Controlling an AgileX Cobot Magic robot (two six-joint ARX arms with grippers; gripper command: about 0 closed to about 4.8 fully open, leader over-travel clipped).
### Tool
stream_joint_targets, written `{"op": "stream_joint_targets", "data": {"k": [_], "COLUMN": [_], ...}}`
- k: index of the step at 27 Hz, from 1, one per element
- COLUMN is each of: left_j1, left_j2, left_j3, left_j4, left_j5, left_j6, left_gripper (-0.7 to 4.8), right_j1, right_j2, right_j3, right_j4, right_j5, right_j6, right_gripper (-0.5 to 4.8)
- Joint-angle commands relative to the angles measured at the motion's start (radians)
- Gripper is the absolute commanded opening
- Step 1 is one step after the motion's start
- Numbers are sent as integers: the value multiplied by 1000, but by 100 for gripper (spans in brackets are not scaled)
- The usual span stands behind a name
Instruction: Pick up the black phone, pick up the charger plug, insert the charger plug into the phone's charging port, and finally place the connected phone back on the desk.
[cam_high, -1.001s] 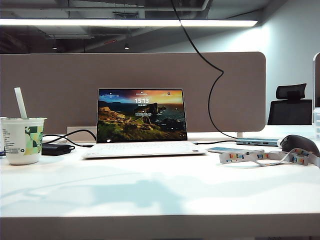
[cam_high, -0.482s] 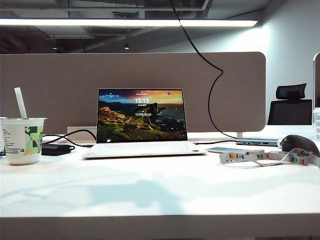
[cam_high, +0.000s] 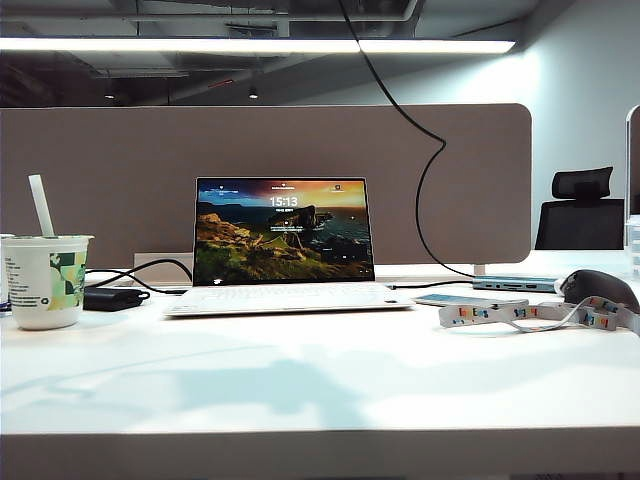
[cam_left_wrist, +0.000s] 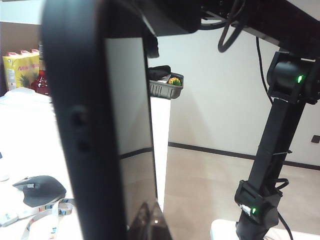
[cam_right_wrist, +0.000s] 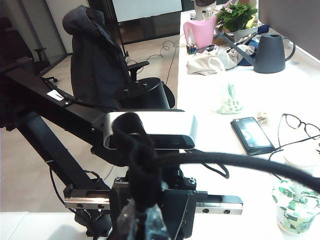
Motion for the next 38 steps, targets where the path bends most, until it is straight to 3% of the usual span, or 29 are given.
{"op": "stream_joint_targets", "data": {"k": [1,11,23,34,38], "left_j1": [-3,-3,-3,-3,-3], "left_j2": [-8,-8,-8,-8,-8], "left_j3": [11,11,11,11,11], "left_j4": [32,32,32,33,34], "left_j5": [32,45,45,45,45], "left_j6": [16,23,22,20,20], "left_gripper": [-6,-6,-6,-6,-6], "right_j1": [3,2,-24,-23,-20], "right_j2": [0,0,0,61,61], "right_j3": [5,85,266,349,349], "right_j4": [1,-34,-22,-164,-274], "right_j5": [10,16,214,113,119], "right_j6": [15,21,21,49,-40], "right_gripper": [-6,-7,-7,-7,-7]}}
